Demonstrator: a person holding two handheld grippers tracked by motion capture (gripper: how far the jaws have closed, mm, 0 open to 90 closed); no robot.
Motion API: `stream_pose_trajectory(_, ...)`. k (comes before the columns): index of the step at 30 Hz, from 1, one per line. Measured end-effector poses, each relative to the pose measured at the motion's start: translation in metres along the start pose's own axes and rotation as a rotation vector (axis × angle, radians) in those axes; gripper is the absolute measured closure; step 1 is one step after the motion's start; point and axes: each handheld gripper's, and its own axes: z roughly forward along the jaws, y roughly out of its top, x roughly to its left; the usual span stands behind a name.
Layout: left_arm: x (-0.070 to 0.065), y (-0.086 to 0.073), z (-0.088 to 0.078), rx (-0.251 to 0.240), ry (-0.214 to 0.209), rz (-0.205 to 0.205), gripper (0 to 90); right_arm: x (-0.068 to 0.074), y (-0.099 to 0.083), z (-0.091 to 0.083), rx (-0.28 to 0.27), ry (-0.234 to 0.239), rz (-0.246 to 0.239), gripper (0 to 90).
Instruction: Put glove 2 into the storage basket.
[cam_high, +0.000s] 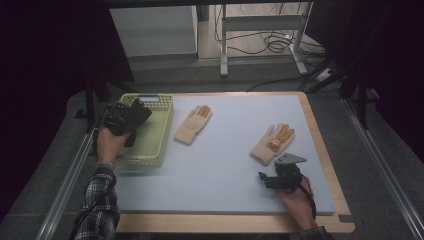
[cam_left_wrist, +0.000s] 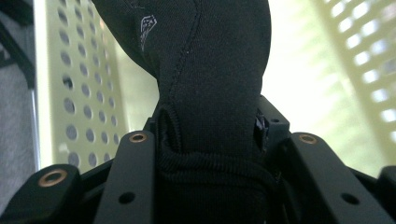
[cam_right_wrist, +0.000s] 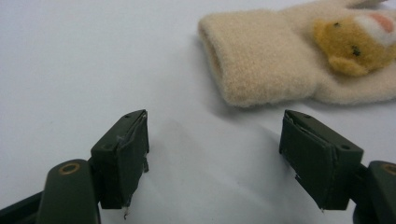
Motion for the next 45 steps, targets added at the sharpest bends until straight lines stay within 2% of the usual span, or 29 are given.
stream_pose_trajectory(4, 0.004, -0.001, 0.010, 0.059, 0.021, -0.015, 59.1, 0.000, 0.000, 0.000, 0.000, 0.000, 0.000, 23.7)
stream_pose_trajectory(9, 0.005, 0.001, 0.015, 0.075, 0.037, -0.003, 56.8, 0.000, 0.000, 0.000, 0.000, 0.001, 0.001, 23.6)
stream_pose_trajectory(12, 0.005, 0.003, 0.025, 0.122, 0.053, 0.006, 51.8, 0.000, 0.000, 0.000, 0.000, 0.001, 0.000, 23.6)
stream_pose_trajectory(15, 0.004, 0.003, 0.029, 0.143, 0.085, 0.013, 33.6, 0.000, 0.000, 0.000, 0.000, 0.001, -0.001, 23.5)
stream_pose_trajectory(17, 0.003, 0.004, 0.028, 0.151, 0.086, 0.008, 20.9, 0.000, 0.000, 0.000, 0.000, 0.001, 0.000, 23.5)
stream_pose_trajectory(19, 0.002, 0.004, 0.024, 0.164, 0.089, 0.002, 12.2, 0.000, 0.000, 0.000, 0.000, 0.002, 0.000, 23.4)
stream_pose_trajectory(21, 0.002, 0.004, 0.018, 0.156, 0.078, -0.002, 7.6, 0.000, 0.000, 0.000, 0.000, 0.001, 0.000, 23.4)
stream_pose_trajectory(25, 0.004, 0.003, 0.003, 0.113, 0.029, -0.015, 3.7, 0.000, 0.000, 0.000, 0.001, 0.000, -0.001, 23.4)
stream_pose_trajectory(30, 0.009, -0.003, -0.013, 0.010, -0.083, -0.062, 3.0, 0.000, 0.000, 0.000, 0.001, 0.000, -0.002, 23.3)
stream_pose_trajectory(33, 0.007, -0.007, -0.015, -0.033, -0.115, -0.073, 2.8, 0.000, 0.000, 0.000, 0.001, 0.000, -0.002, 23.3)
stream_pose_trajectory(36, 0.004, -0.011, -0.017, -0.050, -0.119, -0.051, 2.1, 0.000, 0.000, 0.000, 0.001, -0.001, -0.002, 23.1)
stream_pose_trajectory(41, -0.004, -0.014, -0.022, -0.102, -0.153, -0.030, 1.9, 0.000, 0.000, 0.000, 0.001, -0.002, -0.002, 23.0)
stream_pose_trajectory(45, -0.014, -0.015, -0.030, -0.138, -0.177, 0.010, 2.2, 0.000, 0.000, 0.000, 0.001, -0.003, -0.003, 22.9)
